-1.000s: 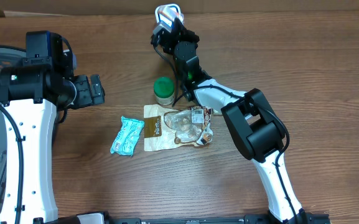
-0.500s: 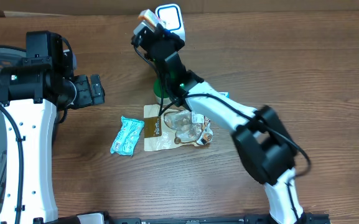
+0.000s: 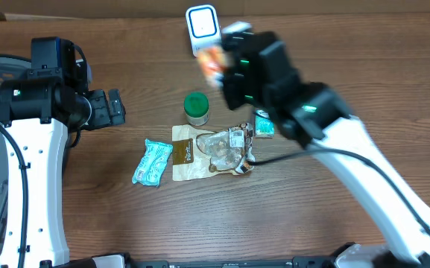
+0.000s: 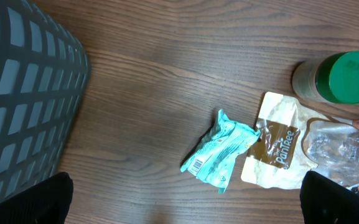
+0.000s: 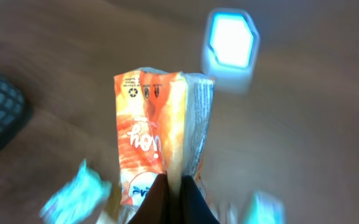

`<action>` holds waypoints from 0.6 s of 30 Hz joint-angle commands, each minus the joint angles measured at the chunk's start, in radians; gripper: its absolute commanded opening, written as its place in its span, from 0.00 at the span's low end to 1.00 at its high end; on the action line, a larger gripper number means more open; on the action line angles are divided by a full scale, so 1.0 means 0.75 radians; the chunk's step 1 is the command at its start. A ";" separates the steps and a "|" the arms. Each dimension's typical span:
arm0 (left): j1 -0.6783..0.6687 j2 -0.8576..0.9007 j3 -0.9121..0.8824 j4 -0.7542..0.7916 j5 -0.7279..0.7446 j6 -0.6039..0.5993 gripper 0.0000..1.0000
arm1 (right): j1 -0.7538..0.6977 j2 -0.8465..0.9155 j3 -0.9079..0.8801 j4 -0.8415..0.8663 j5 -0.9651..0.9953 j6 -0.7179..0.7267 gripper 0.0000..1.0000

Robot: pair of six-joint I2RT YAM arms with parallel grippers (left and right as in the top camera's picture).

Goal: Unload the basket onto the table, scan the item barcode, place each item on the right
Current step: 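Move the orange box right and lower it onto the table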

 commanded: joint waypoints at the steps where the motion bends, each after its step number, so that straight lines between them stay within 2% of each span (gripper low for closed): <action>1: 0.006 0.006 0.011 0.003 0.012 0.010 1.00 | -0.161 -0.018 0.002 -0.195 -0.006 0.440 0.04; 4: 0.006 0.006 0.011 0.003 0.012 0.010 0.99 | -0.310 0.002 -0.055 -0.306 -0.062 0.446 0.04; 8: 0.006 0.006 0.011 0.003 0.012 0.010 1.00 | -0.515 0.022 -0.236 -0.292 -0.224 0.455 0.04; 13: 0.006 0.006 0.011 0.003 0.012 0.010 1.00 | -0.731 0.022 -0.549 -0.076 -0.315 0.471 0.04; 18: 0.006 0.006 0.011 0.003 0.012 0.010 1.00 | -0.853 0.022 -0.770 0.124 -0.306 0.502 0.04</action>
